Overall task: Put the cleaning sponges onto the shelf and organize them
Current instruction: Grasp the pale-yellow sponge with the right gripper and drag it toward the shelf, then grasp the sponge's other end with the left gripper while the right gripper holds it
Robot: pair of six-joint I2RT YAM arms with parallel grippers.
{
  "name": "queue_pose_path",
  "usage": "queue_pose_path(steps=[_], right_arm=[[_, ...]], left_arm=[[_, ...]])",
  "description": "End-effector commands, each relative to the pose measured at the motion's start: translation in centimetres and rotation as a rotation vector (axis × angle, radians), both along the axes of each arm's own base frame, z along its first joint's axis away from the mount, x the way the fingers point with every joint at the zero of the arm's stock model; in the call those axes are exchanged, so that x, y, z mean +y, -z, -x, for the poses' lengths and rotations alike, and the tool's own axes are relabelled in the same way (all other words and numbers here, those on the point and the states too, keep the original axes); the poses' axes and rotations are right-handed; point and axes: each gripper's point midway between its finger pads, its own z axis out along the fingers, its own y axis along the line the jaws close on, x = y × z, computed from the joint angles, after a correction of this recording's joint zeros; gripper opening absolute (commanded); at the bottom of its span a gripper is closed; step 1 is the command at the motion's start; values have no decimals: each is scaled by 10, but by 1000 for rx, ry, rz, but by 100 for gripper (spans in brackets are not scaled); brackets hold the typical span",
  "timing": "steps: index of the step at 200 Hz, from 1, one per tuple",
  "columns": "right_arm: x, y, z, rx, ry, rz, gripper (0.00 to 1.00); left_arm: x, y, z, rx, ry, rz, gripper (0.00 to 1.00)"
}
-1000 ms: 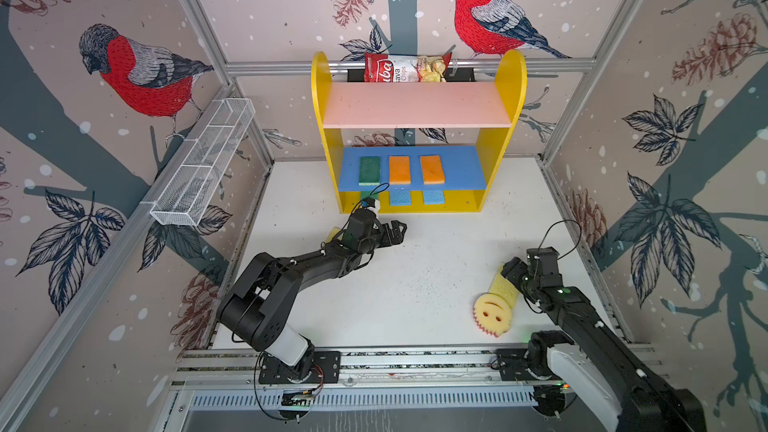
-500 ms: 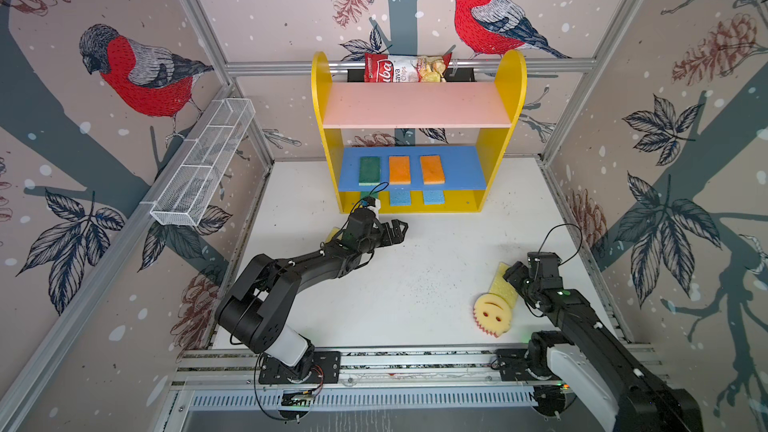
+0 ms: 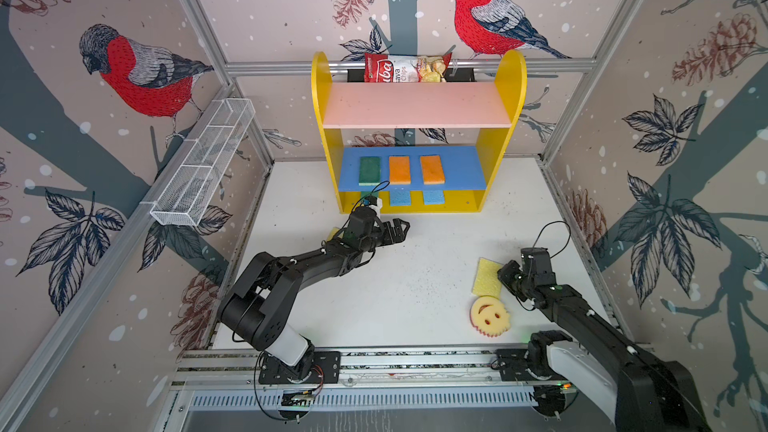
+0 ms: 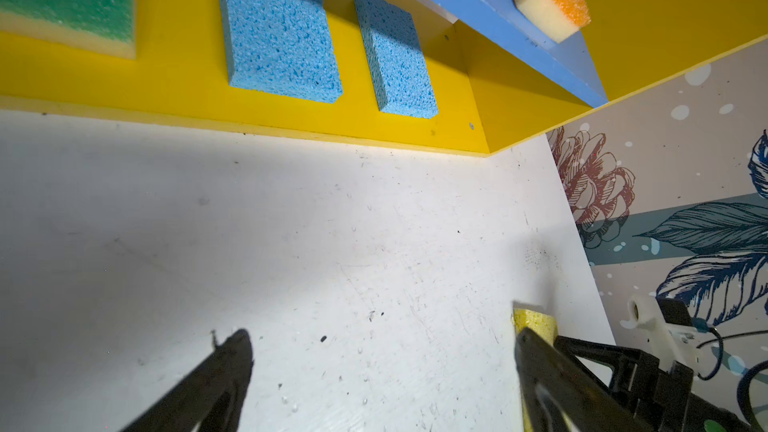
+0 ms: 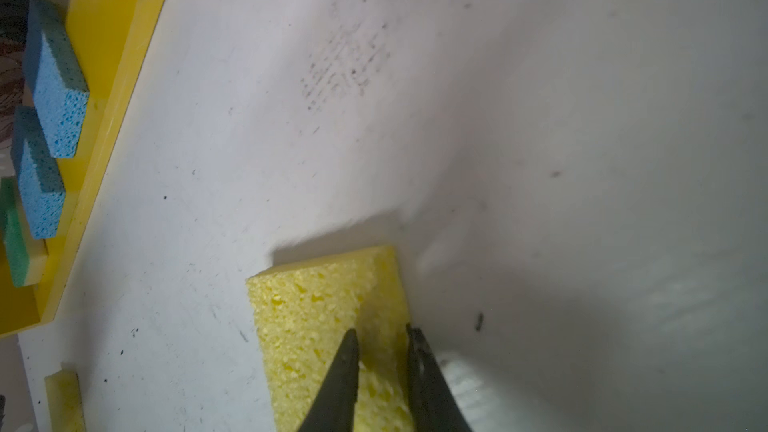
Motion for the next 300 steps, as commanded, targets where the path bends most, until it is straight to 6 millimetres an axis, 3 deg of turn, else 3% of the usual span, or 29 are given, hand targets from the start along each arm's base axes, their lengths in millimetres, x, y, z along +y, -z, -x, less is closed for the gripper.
queue_pose_path(steps=[1, 33, 67, 109, 138, 178, 235, 271, 300], right_arm=[[10, -9, -13, -42, -20, -9, 23], [20, -1, -15, -7, -63, 40, 22], [32, 4, -21, -4, -102, 41, 2], [52, -19, -42, -90, -161, 58, 0], [75, -45, -58, -166, -231, 99, 0], [127, -90, -70, -296, -381, 152, 0], [198, -112, -70, -365, -556, 99, 0], [228, -113, -67, -368, -638, 50, 0], [251, -120, -58, -395, -718, -17, 0]], left_arm=[[5, -14, -7, -47, -35, 2, 97], [31, -23, -8, -81, -150, -59, 97], [56, -30, -5, -135, -250, -84, 97], [67, -27, 3, -120, -275, -100, 97], [54, -27, 11, -108, -194, -67, 95], [31, -32, 23, -100, -54, 3, 94], [5, -36, 44, -101, 53, 114, 96], [-17, -34, 58, -105, 116, 113, 95], [-22, -26, 61, -84, 117, 114, 94]])
